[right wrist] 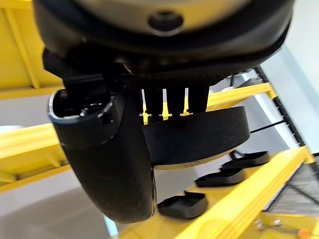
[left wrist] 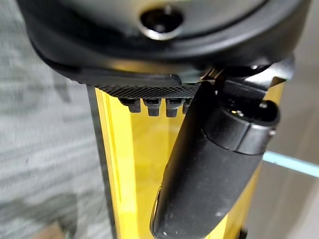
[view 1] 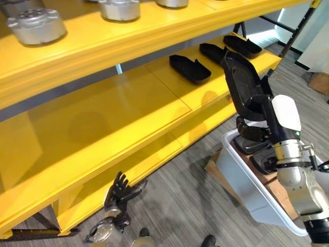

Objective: Move parts from the plastic box to the shelf.

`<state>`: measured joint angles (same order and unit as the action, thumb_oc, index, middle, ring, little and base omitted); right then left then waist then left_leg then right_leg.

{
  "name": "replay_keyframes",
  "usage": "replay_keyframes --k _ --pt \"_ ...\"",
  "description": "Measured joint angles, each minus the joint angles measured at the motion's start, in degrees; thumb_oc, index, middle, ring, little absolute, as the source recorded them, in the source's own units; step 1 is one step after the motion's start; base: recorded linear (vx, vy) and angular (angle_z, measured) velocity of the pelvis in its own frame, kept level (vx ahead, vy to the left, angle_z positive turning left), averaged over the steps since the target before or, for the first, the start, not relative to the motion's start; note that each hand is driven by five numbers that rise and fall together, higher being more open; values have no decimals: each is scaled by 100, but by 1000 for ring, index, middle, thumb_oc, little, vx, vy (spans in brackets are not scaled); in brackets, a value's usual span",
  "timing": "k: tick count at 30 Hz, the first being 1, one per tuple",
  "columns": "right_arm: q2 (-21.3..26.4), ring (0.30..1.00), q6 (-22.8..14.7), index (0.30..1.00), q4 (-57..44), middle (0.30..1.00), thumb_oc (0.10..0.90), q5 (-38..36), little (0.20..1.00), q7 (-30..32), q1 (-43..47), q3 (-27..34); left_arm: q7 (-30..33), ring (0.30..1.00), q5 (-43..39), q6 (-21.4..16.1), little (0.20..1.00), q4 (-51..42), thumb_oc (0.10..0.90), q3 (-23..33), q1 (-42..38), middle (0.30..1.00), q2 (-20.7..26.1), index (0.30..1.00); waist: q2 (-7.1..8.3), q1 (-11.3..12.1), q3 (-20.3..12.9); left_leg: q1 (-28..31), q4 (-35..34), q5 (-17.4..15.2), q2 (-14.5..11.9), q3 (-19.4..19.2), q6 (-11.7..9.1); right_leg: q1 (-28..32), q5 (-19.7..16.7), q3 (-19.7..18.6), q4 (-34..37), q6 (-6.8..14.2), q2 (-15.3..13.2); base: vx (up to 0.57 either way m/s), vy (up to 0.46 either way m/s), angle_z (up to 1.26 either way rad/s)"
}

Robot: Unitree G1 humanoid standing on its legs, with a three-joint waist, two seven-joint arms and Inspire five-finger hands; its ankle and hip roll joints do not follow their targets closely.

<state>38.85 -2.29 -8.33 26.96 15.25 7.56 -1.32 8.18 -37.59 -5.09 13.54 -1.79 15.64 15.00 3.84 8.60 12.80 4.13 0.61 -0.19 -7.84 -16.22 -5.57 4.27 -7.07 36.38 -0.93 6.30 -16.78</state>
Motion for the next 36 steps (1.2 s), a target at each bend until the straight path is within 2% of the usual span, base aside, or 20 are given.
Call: replay_keyframes --k 8,12,14,16,18,21,22,23,24,25,26,27,29,30,31,32,33,36 --pt "-20 300 20 300 0 300 400 5 300 -214 30 -215 -18 1000 1 2 1000 -1 900 13 143 1000 -18 1000 92 277 -58 -284 7 142 39 429 32 74 -10 402 25 14 -21 36 89 29" --pt "-22 300 27 300 2 300 400 6 300 -245 198 -361 -19 1000 1 2 1000 -1 900 -18 157 1000 -17 1000 125 433 -73 -449 9 215 133 642 74 84 -46 617 44 66 -85 36 137 29" --pt "-23 300 58 300 29 300 400 7 300 -251 466 -652 -19 1000 -2 3 1000 1 900 -18 170 1000 -15 1000 193 454 -91 -605 24 255 234 809 119 83 -78 796 42 103 -173 38 128 40" --pt "-23 300 59 300 28 300 400 8 300 -260 626 -817 -18 1000 -2 3 1000 1 900 -20 164 1000 -16 1000 218 478 -89 -629 14 290 305 858 172 81 -125 844 36 117 -242 32 116 21" --pt "-37 300 14 300 33 300 400 19 300 -279 709 -894 -18 1000 -7 2 1000 0 900 18 161 1000 2 1000 245 623 -90 -659 47 261 381 889 223 73 -207 821 12 95 -310 63 247 10" --pt "-91 300 9 300 191 300 400 150 300 -308 1017 -1198 -4 1000 -19 0 1000 49 900 53 197 1000 -8 1000 245 621 -91 -698 193 177 505 855 362 29 -325 722 -120 50 -531 25 127 3" --pt "-100 300 8 300 204 300 400 230 300 -338 1017 -1207 -4 1000 -20 -1 1000 58 900 124 194 1000 -1 1000 259 676 -85 -743 208 172 575 874 404 12 -553 635 -144 -32 -558 24 237 24" --pt "-71 300 17 300 233 300 400 236 300 -344 995 -1197 -24 1000 -19 -12 1000 204 900 134 105 1000 -41 1000 196 623 -89 -910 372 53 624 994 558 -118 -520 136 -582 29 -728 30 188 79" --pt "-111 300 99 300 257 300 400 237 300 -337 912 -1203 5 1000 -21 -6 1000 319 900 93 16 1000 -31 1000 133 432 -99 -965 422 24 681 1279 636 -140 -586 -385 -840 -56 -773 47 23 93" --pt "-83 300 114 300 255 300 400 239 300 -377 864 -1217 14 1000 -21 -15 1000 330 900 87 -104 1000 6 1000 78 375 -73 -941 337 124 695 1462 697 -520 -336 -1036 -1329 105 -767 86 32 97" --pt "-6 300 59 300 247 300 400 240 300 -394 866 -1220 31 1000 -19 -28 1000 347 900 77 -201 1000 99 1000 33 335 -60 -1095 306 197 611 1663 734 -837 214 -2240 -1391 234 -302 91 -15 83" --pt "43 300 36 300 255 300 400 241 300 -426 882 -1214 32 1000 -13 -20 1000 351 900 83 -298 1000 229 1000 0 279 -8 -1176 149 350 620 1861 775 -1019 510 -2609 -1095 279 13 86 -69 80" --pt "51 300 33 300 255 300 400 236 300 -436 880 -1201 40 1000 -11 -24 1000 332 900 42 -293 1000 235 1000 -48 213 24 -1127 -32 481 717 2000 814 -1066 498 -2478 -568 201 157 124 -126 64" --pt "92 300 30 300 260 300 400 229 300 -435 884 -1194 34 1000 9 -26 1000 335 900 -35 -317 1000 265 1000 -170 211 99 -1111 -60 484 771 2161 844 -1193 505 -2605 -354 196 239 106 -117 70" --pt "238 300 -21 300 250 300 400 228 300 -437 951 -1175 37 1000 20 -31 1000 333 900 -142 -418 1000 228 1000 -368 69 246 -1181 20 464 749 2330 823 -1299 483 -3055 -231 216 448 63 -93 86" --pt "274 300 -44 300 243 300 400 227 300 -439 923 -1146 20 1000 24 -30 1000 302 900 -162 -409 1000 250 1000 -449 -5 294 -1202 -11 457 752 2398 811 -1351 478 -3026 -196 217 413 108 -160 118" --pt "288 300 -42 300 248 300 400 228 300 -450 867 -1142 -6 1000 26 -41 1000 272 900 -273 -486 1000 271 1000 -455 -112 332 -1210 -69 473 786 2500 840 -1489 401 -3255 4 270 325 115 -205 101" --pt "283 300 -23 300 254 300 400 226 300 -464 866 -1140 -19 1000 28 -45 1000 263 900 -323 -530 1000 284 1000 -356 -87 424 -1184 -140 536 815 2530 745 -1434 302 -3062 332 248 128 97 -178 67"
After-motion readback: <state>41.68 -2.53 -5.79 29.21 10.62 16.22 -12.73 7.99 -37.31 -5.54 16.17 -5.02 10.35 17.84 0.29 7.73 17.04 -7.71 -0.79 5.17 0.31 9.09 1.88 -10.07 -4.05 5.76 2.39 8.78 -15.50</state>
